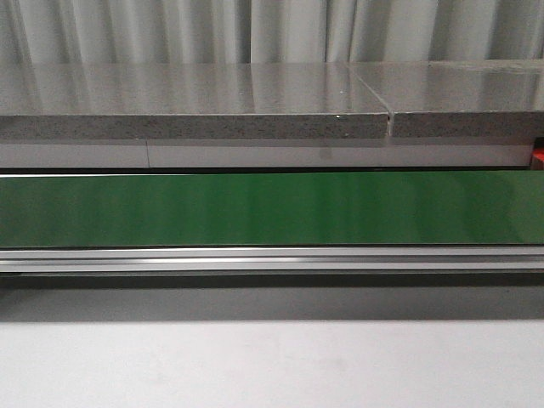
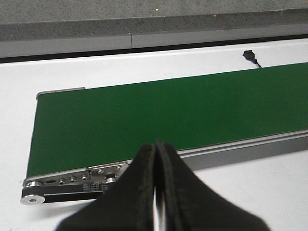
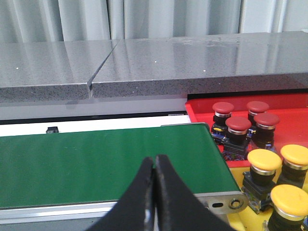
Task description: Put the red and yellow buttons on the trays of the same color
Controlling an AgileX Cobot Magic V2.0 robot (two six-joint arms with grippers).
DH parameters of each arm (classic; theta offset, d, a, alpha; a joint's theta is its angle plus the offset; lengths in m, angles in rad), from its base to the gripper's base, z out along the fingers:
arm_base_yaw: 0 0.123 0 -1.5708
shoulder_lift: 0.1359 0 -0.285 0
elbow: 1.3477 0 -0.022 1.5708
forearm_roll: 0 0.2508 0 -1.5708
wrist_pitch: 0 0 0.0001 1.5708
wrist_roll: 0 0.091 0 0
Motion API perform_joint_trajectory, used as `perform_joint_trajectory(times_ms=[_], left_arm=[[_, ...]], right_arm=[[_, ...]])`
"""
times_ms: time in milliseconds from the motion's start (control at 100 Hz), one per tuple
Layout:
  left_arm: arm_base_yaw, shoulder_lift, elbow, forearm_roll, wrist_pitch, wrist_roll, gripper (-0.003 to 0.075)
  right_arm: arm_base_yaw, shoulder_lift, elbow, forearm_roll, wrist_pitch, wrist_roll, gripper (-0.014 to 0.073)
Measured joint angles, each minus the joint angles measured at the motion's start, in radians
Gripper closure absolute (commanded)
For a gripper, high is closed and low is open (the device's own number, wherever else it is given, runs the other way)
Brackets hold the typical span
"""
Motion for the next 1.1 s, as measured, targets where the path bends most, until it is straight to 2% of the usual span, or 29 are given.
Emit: perform_joint_trajectory(times_ms=[410, 480, 700, 940, 1100], left_arm=[[0.0, 0.0, 0.003, 0.042, -0.014, 0.0, 0.0741], [0.0, 0.0, 0.026, 0.051, -0.077, 0.0, 0.0741], [0.04, -0.074, 0.227, 0.079, -0.423, 0.0, 0.0741], [0.07, -0.199, 0.41, 0.082, -0.54, 0.0, 0.0741], [0.081, -0.301, 0.535, 0.105, -0.625, -0.061, 0.0741]], right_arm=[[0.0, 0.0, 0.0, 0.0, 0.0, 0.0, 0.066], [0.0, 0.0, 0.0, 0.0, 0.0, 0.0, 0.066], [0.0, 0.0, 0.0, 0.0, 0.0, 0.0, 0.066], [0.0, 0.0, 0.0, 0.0, 0.0, 0.0, 0.066], [0.0, 0.0, 0.0, 0.0, 0.0, 0.0, 0.066]])
